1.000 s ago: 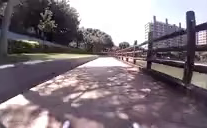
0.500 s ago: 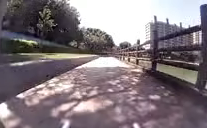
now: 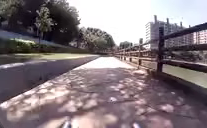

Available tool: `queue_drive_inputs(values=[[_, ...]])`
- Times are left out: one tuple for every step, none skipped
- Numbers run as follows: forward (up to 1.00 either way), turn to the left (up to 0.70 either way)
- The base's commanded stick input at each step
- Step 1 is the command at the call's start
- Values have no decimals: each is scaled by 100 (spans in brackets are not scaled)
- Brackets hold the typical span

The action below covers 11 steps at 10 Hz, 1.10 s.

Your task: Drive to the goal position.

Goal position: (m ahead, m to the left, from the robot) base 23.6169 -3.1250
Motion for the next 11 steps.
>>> queue_drive_inputs(values=[[70, 0], [70, 0], [70, 0], [70, 0], [70, 0], [70, 0], [70, 0], [70, 0], [70, 0], [70, 0], [70, 0]])
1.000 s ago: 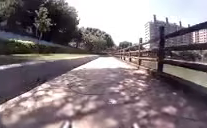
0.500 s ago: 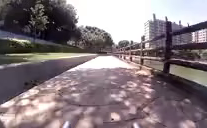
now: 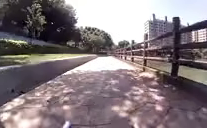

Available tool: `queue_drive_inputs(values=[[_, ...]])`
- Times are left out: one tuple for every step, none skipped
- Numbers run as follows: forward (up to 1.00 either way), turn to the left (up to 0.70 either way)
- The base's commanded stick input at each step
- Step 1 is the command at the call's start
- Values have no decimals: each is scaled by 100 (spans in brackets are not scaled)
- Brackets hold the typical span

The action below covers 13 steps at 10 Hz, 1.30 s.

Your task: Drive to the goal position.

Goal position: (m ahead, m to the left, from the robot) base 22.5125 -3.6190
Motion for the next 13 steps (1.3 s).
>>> queue_drive_inputs(values=[[70, 0], [70, 0], [70, 0], [70, 0], [70, 0], [70, 0], [70, 0], [70, 0], [70, 0], [70, 0], [70, 0], [70, 0], [70, 0]])
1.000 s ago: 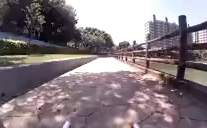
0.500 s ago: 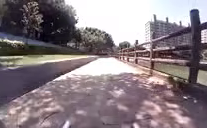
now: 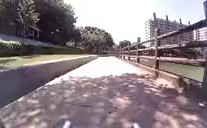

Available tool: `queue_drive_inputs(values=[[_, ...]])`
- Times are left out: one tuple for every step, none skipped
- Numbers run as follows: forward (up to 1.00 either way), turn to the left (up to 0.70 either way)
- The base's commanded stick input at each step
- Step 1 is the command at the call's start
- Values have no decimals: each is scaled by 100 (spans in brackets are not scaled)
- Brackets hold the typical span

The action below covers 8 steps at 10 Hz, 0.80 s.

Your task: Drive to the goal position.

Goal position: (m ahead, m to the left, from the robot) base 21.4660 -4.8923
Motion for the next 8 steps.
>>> queue_drive_inputs(values=[[70, 0], [70, 0], [70, 0], [70, 0], [70, 0], [70, 0], [70, 0], [70, 0]])
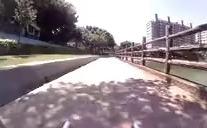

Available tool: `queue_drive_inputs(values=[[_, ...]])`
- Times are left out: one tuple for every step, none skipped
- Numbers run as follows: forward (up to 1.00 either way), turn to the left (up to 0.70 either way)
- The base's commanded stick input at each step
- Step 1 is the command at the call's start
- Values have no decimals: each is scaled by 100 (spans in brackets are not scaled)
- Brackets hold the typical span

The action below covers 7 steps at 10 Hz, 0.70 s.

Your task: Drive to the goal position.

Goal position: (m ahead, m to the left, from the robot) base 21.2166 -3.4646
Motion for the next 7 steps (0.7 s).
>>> queue_drive_inputs(values=[[70, 0], [70, 0], [70, 0], [70, 0], [70, 0], [70, 0], [70, 0]])
